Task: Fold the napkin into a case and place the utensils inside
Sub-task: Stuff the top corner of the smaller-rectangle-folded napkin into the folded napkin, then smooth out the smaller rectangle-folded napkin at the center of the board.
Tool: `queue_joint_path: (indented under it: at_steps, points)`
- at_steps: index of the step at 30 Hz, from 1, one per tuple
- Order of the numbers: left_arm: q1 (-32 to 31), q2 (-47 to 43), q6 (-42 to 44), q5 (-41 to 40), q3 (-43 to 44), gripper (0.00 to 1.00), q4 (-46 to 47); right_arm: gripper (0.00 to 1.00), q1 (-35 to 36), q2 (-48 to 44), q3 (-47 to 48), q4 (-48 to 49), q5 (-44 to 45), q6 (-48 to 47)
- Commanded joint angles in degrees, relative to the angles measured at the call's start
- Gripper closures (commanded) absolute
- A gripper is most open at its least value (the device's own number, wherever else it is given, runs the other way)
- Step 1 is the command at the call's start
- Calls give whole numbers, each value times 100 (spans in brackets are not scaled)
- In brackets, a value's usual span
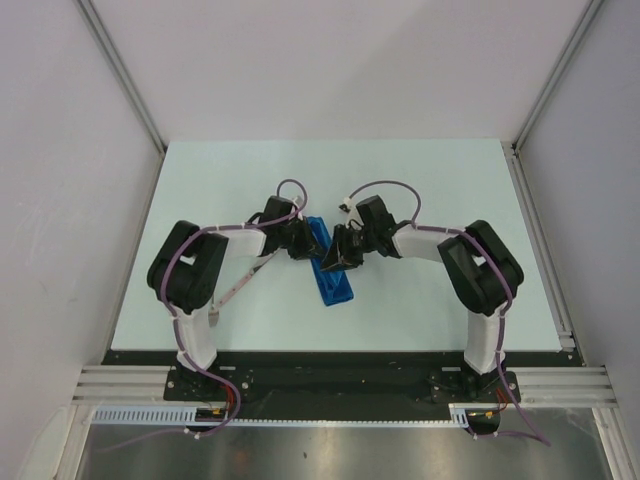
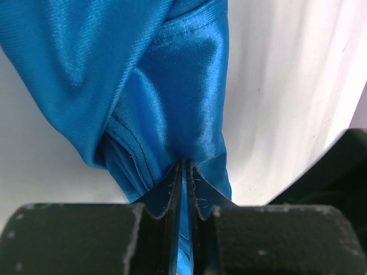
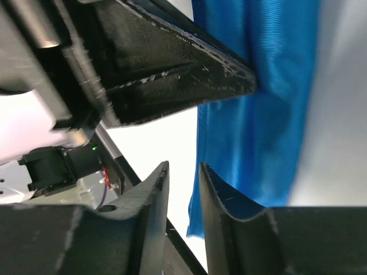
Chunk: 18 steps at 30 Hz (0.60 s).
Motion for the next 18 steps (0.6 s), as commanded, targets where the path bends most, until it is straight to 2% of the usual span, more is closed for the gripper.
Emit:
queue_joint_path:
  at_steps: [1, 8, 11, 13, 18]
  points:
    - [58, 131, 346, 16, 194, 89, -222, 71, 194, 346, -90, 893, -506, 513]
    - [120, 306, 328, -133, 369, 88, -502, 75, 598, 909, -705, 2237, -725, 1155]
    - [129, 430, 407, -177, 562, 86, -660, 78, 590, 971, -767, 2344, -770, 1182]
    - [120, 456, 477, -238, 694, 85, -740, 79, 511, 631, -863, 2274, -779, 1182]
    - [129, 430, 618, -318, 765, 85, -898, 73, 248, -426, -776, 1361, -603, 726]
